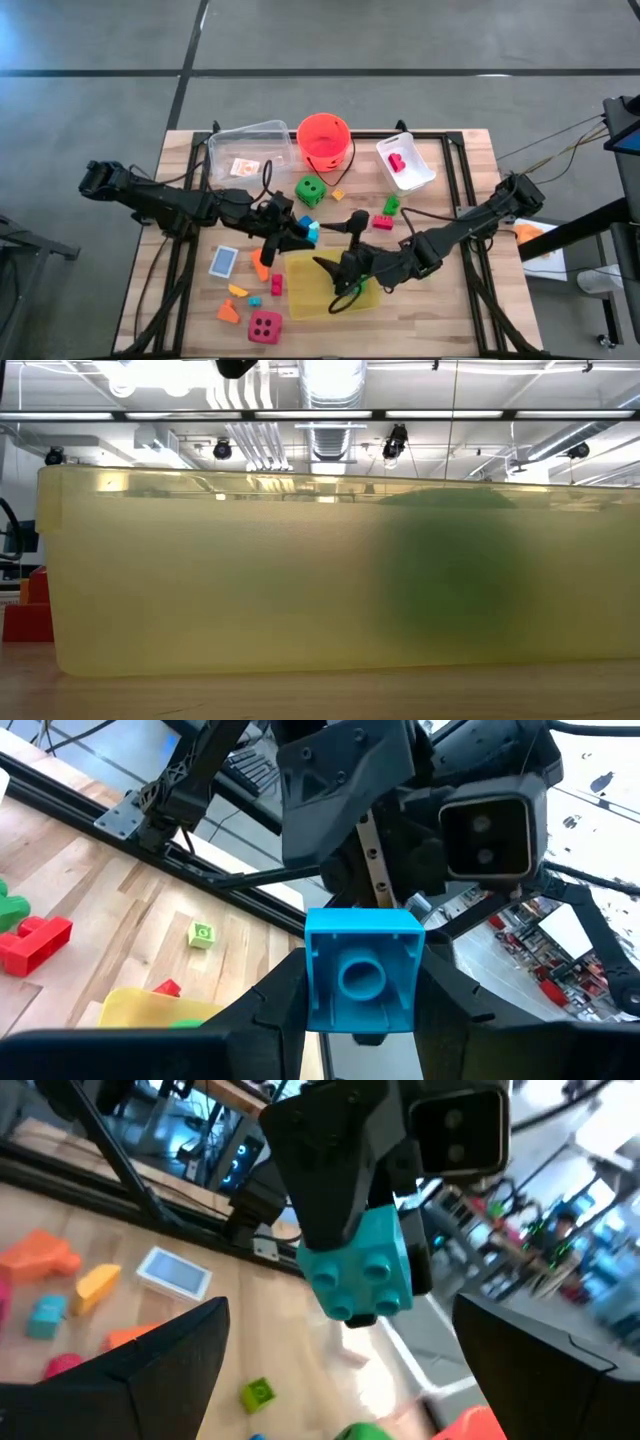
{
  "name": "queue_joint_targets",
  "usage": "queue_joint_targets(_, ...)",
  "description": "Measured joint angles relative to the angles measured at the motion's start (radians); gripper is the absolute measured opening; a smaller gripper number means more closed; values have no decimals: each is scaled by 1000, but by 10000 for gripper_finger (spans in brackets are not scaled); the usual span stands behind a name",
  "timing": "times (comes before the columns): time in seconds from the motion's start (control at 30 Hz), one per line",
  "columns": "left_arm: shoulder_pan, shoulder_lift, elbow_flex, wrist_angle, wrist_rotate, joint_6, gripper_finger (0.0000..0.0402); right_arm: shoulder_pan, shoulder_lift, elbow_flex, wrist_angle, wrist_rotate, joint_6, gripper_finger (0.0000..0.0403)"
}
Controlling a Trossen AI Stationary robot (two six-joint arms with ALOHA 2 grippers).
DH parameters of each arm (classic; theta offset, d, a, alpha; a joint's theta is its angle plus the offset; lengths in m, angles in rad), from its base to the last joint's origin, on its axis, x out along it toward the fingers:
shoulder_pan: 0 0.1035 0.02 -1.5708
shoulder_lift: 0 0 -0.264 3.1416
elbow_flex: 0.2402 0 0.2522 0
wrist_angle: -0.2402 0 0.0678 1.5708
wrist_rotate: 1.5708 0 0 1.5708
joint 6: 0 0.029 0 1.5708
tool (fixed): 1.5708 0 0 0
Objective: Pick & Place Toys
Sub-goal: Put the light blue game piece into the white bin
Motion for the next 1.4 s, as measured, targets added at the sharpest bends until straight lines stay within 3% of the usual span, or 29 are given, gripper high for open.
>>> queue_joint_targets(0.2, 1, 0, 0, 7, 0, -1, 124, 0, 0, -1, 51, 0, -93, 364)
queue_joint_targets(0.53, 9, 31, -1, 88, 3, -1, 124, -2, 0, -2, 92, -23, -134, 234)
queue_joint_targets(0.97, 21, 79, 18, 148, 37, -36, 124, -3, -2, 0, 97, -19, -167, 138)
queue_joint_targets(1.1, 21, 79, 18, 149, 40, -37, 124, -3, -2, 0, 96, -20, -167, 142)
queue_joint_targets(1.4, 20, 78, 20, 162, 51, -33, 124, -3, -1, -1, 88, -27, -139, 270)
